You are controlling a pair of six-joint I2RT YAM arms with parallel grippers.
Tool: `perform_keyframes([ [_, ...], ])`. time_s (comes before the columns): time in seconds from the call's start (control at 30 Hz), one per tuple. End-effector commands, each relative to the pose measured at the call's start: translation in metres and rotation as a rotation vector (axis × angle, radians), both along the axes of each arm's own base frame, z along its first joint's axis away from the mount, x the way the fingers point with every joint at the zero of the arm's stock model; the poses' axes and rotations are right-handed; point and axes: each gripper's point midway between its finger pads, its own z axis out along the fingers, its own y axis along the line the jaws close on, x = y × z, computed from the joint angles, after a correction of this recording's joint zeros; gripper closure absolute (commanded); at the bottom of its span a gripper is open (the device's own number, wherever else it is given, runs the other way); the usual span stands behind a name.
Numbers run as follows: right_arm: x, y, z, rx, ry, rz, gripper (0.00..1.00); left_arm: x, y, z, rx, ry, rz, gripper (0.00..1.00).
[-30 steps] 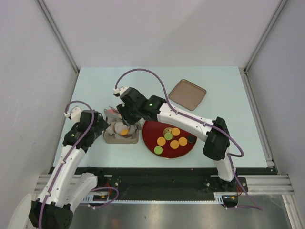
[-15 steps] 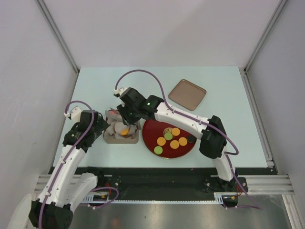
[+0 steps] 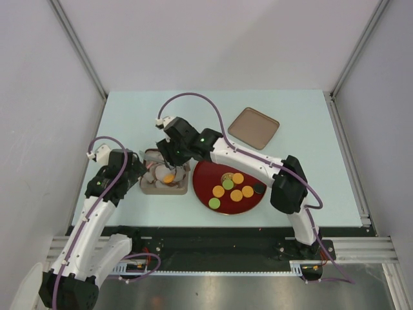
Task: Pack the cookies
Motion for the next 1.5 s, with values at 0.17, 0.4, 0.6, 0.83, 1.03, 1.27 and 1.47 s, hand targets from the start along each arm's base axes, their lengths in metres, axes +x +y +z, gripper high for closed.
perform_keyframes([
  [0.17, -0.002, -0.1, 0.054, 0.006, -0.1, -0.17, 0.43, 0.004, 0.0, 0.002, -0.005, -0.018, 0.001, 0.0],
  [0.4, -0.045, -0.183, 0.028, -0.174, -0.067, -0.259, 0.43, 0.012, -0.011, -0.008, -0.05, -0.009, -0.031, 0.0],
  [0.6, -0.061, -0.233, 0.009, -0.295, -0.031, -0.361, 0.44, 0.017, -0.023, -0.016, -0.104, -0.006, -0.06, 0.0],
  [0.83, -0.074, -0.261, -0.004, -0.295, 0.052, -0.462, 0.44, 0.019, -0.03, -0.023, -0.127, 0.004, -0.085, 0.0],
  [1.03, -0.088, -0.273, -0.006, -0.284, 0.081, -0.491, 0.44, 0.021, -0.033, -0.029, -0.135, 0.013, -0.098, 0.0],
  [1.27, -0.099, -0.271, -0.026, -0.297, 0.119, -0.48, 0.45, 0.022, -0.037, -0.035, -0.152, 0.026, -0.111, 0.0],
  [1.47, -0.101, -0.272, -0.04, -0.307, 0.139, -0.478, 0.47, 0.022, -0.037, -0.037, -0.151, 0.029, -0.114, 0.0],
])
